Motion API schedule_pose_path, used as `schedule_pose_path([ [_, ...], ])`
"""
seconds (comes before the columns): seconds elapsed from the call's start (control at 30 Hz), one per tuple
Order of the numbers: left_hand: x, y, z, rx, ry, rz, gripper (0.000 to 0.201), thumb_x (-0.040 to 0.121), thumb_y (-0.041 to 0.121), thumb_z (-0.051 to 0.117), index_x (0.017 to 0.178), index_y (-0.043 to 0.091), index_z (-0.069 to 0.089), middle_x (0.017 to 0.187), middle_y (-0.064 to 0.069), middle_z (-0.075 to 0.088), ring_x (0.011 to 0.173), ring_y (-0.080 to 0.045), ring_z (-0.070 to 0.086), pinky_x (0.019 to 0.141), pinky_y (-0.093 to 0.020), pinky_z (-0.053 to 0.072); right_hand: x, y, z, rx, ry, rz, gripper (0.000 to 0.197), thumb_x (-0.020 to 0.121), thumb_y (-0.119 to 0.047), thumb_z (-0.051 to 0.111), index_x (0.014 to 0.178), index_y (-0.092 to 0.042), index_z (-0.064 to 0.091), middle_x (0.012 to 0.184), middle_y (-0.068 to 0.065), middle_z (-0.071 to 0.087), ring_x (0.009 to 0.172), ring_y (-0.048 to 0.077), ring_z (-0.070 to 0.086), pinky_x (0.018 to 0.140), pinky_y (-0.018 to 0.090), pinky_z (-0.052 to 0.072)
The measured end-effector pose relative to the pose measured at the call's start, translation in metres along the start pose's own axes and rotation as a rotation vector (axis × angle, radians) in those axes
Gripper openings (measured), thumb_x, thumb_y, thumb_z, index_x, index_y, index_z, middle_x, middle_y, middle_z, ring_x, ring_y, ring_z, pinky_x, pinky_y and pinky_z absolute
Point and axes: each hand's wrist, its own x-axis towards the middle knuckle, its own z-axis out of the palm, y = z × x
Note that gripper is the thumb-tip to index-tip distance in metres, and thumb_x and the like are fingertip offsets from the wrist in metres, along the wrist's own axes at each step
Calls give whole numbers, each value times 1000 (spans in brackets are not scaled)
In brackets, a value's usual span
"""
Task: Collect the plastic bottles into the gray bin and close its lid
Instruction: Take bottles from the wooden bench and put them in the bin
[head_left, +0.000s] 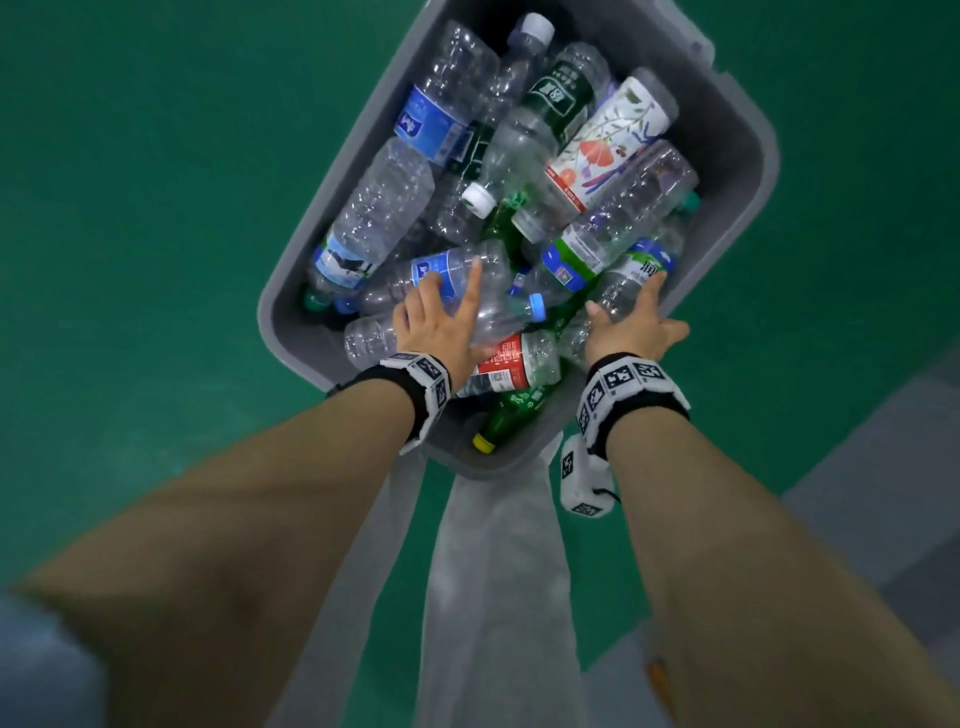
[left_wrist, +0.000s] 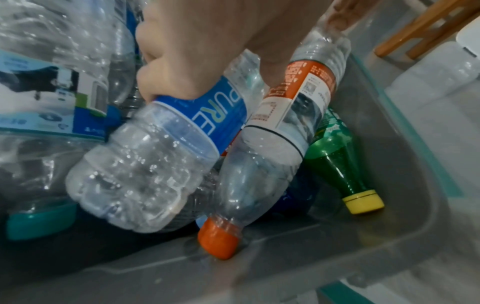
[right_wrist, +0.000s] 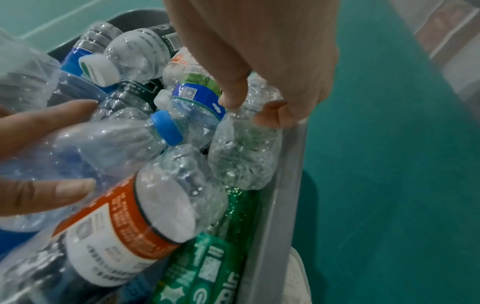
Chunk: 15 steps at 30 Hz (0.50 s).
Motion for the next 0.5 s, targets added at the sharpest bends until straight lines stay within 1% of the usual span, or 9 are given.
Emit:
schedule_pose_path([
  [0.07,2,5,0,14,-10,-7,100,84,60,54,149,31,-17,153,-23,1,141,-38,13,115,-50,14,4,-3,-3,-5,-25,-15,81,90,-13,62,151,-37,14,134,10,24,88,19,50,100,33,46],
  [0.13,5,9,-1,30,-39,-8,101,85,59,54,149,31,-19,155,-24,-9,144,-39,2,115,-53,8,5,-3,-4,-24,-45,-58,84,89,-6,62,152,-34,13,135,10,21,92,19,50,102,31,43],
  [0.23,9,12,-5,39,-95,6,99,87,60,50,148,30,-22,155,-21,-20,145,-40,-11,115,-55,3,2,1,-5,-38,-54,-119,88,86,5,61,152,-29,14,134,10,23,94,17,49,101,25,40],
  [0.3,8,13,-11,3,-75,37,93,89,62,44,148,31,-20,155,-20,-19,144,-41,-10,115,-56,3,0,6,-8,5,-49,-137,88,84,9,61,151,-27,19,131,7,26,89,15,52,98,22,44],
  [0.33,6,14,-14,-31,-41,50,89,91,61,42,149,31,-18,155,-21,-16,144,-41,-8,115,-56,3,-2,9,-11,34,-37,-136,85,84,9,61,151,-25,21,131,7,29,86,13,53,96,22,46],
  [0.4,1,14,-23,-94,52,45,82,94,55,40,150,30,-14,155,-23,-9,144,-42,-2,115,-55,5,-6,13,-16,86,0,-120,78,86,4,63,149,-22,25,133,8,31,84,10,55,92,20,46],
  [0.43,-1,13,-28,-113,102,31,80,95,53,39,151,28,-12,155,-23,-6,144,-42,0,115,-55,6,-10,14,-18,103,14,-108,75,86,-1,64,148,-21,27,135,9,32,88,11,56,91,21,46],
  [0.5,-3,8,-38,-147,186,-11,79,95,51,39,152,24,-10,154,-25,-3,144,-42,0,115,-55,3,-16,19,-19,121,33,-75,71,86,-9,67,146,-18,31,136,10,32,103,20,58,95,29,49],
])
